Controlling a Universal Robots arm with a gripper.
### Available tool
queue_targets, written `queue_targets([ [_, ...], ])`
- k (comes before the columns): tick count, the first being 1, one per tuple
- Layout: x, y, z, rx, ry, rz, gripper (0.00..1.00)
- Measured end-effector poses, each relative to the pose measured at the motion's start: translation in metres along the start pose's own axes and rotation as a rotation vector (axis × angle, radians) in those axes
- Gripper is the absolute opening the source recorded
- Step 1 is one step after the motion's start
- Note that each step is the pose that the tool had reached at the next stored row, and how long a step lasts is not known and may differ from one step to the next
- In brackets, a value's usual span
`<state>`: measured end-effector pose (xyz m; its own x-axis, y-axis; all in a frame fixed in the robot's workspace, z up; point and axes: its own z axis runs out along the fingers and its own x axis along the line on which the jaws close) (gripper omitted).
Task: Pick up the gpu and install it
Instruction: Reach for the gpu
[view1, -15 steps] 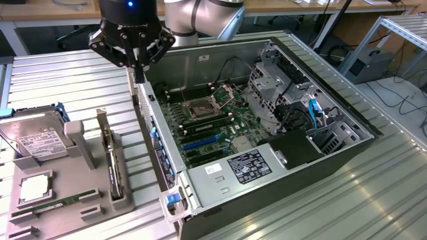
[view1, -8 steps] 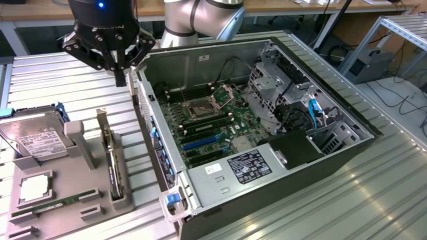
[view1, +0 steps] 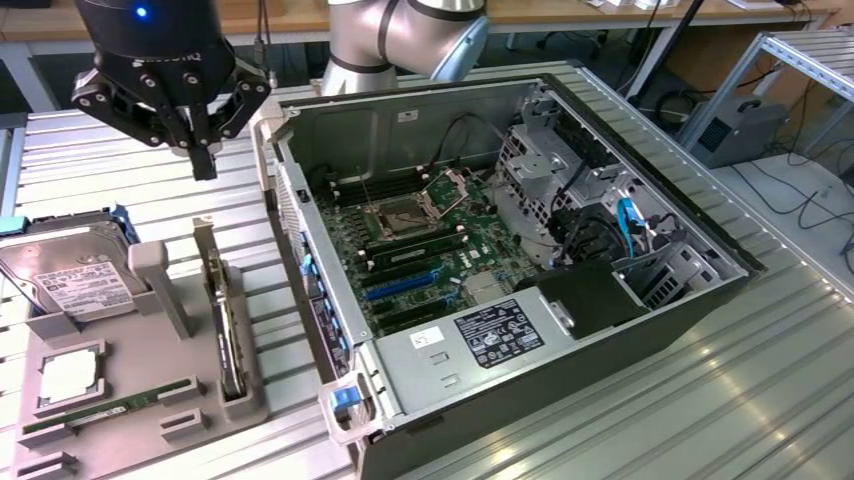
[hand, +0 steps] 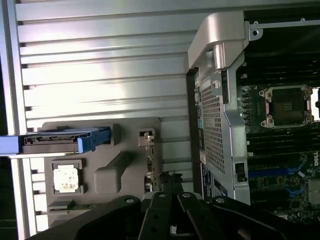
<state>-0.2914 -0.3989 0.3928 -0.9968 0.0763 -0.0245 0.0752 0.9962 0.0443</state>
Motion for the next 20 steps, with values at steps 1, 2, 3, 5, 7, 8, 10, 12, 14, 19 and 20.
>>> queue_targets([
  [1,0.001,-0.0001,-0.0001,0.0,0.0001,0.0,0.11],
  [2,0.002,-0.0001,0.0,0.0,0.0,0.0,0.11],
  [3,0.002,-0.0001,0.0,0.0,0.0,0.0,0.11],
  [5,0.003,-0.0002,0.0,0.0,0.0,0.0,0.11],
  [7,0.005,-0.0004,-0.0001,0.0,0.0,0.0,0.11],
  [8,0.006,-0.0005,-0.0002,0.0,0.0,0.0,0.11],
  [10,0.008,-0.0006,-0.0002,0.0,0.0,0.0,0.11],
  [12,0.01,-0.0007,-0.0002,-0.0001,0.0,0.0,0.11],
  [14,0.011,-0.0008,-0.0003,0.0,0.0001,0.0,0.11],
  [19,0.013,-0.0009,-0.0003,0.0,0.0,0.0,0.11],
  [20,0.013,-0.001,-0.0004,0.0,0.0,0.0,0.11],
])
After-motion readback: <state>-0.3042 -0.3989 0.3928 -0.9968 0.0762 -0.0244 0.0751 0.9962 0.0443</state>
